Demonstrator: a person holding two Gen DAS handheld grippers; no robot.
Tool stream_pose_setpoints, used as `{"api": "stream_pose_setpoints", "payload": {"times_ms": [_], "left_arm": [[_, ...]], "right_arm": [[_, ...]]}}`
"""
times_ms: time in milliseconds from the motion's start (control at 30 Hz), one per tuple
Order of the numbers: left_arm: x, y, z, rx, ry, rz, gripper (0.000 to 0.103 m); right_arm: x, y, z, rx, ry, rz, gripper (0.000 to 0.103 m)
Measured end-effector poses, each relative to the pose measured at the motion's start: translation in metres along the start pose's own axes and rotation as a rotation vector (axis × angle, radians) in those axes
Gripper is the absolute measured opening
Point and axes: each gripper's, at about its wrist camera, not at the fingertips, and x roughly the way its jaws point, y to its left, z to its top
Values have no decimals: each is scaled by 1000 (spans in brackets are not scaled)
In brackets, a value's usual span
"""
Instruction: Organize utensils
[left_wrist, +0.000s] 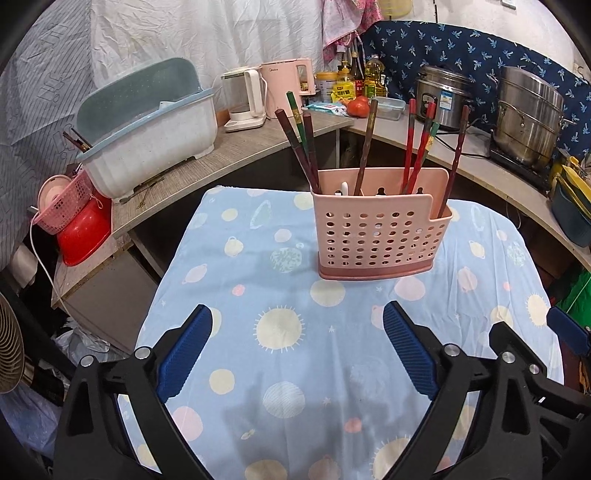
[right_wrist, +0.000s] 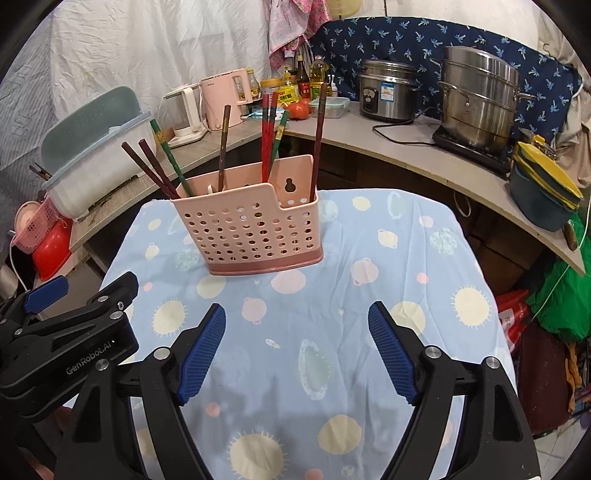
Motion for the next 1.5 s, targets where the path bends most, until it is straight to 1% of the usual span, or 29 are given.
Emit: {"api": "stream_pose_setpoints", "payload": {"times_ms": [100, 300, 400, 467, 500, 567, 700, 1033, 1500], "left_arm": [[-1, 1, -1, -2, 2, -5, 91], [-3, 1, -3, -8, 6, -8, 92], [-3, 3, -4, -18, 7, -9, 94], [-3, 5, -5, -24, 7, -1, 95], [-3, 6, -5, -27, 8, 3, 95], [-2, 8, -5, -29, 12, -4, 96], [-3, 8, -5, -21, 5, 7, 96], [-4, 9, -3, -20, 0, 5, 96], [-9, 11, 2, -22, -20, 14, 96]], "right_arm": [[-3, 0, -1, -11, -10, -21, 84], [-7, 2, 0, -32, -17, -52, 85], [-8, 1, 0, -29, -19, -50, 87], [-8, 1, 0, -26, -19, -50, 91], [-8, 0, 0, -25, -20, -52, 96], [-9, 1, 0, -25, -29, -49, 96], [-9, 2, -1, -26, -36, -51, 97], [-7, 2, -1, -27, -25, -60, 97], [-9, 5, 3, -33, -32, -57, 97]]}}
